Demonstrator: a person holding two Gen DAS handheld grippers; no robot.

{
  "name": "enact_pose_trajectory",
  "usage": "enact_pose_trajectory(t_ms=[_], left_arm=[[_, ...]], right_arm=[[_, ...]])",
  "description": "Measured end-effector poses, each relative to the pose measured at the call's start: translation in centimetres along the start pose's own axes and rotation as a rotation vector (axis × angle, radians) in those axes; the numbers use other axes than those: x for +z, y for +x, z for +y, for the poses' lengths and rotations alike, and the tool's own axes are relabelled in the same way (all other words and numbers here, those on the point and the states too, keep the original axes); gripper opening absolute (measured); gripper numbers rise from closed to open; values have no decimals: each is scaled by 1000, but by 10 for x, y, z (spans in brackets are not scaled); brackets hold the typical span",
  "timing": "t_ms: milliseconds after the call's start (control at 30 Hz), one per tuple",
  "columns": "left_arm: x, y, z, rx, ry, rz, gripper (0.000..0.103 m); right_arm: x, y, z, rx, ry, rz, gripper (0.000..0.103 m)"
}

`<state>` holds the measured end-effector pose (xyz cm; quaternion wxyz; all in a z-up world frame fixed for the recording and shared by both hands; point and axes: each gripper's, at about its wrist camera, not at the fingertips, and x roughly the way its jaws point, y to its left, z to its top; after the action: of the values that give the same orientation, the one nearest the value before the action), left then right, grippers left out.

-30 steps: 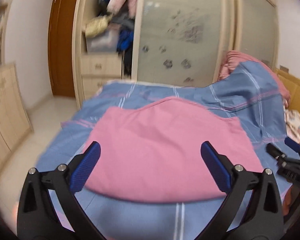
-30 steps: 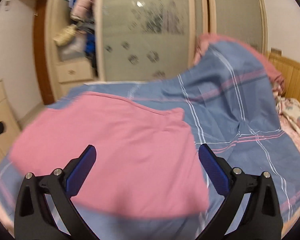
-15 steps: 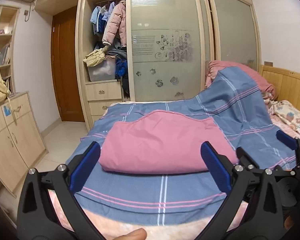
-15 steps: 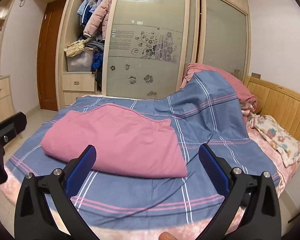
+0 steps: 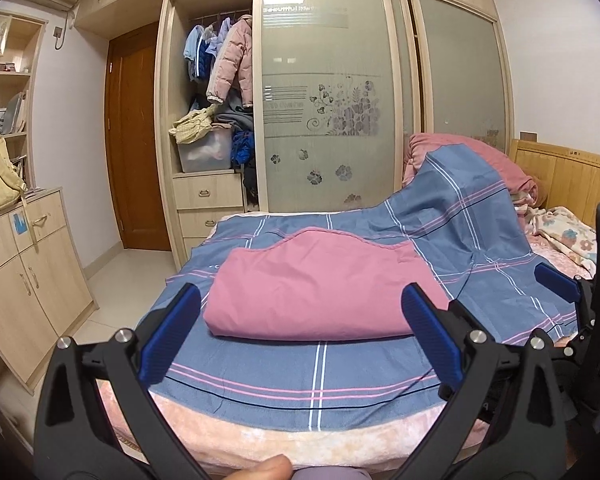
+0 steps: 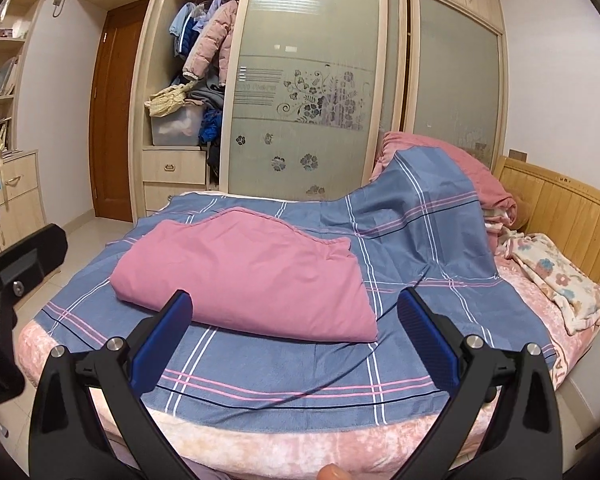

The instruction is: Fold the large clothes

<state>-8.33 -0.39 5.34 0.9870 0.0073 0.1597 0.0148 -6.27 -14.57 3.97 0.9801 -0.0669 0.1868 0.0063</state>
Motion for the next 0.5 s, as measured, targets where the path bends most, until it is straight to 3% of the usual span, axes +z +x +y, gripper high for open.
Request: enact_pose_trajectory(t_ms=[500], left_arm=[[2, -2, -4, -20, 14, 9, 101]], right_arm=[[-1, -16, 1, -2, 3, -22, 102]])
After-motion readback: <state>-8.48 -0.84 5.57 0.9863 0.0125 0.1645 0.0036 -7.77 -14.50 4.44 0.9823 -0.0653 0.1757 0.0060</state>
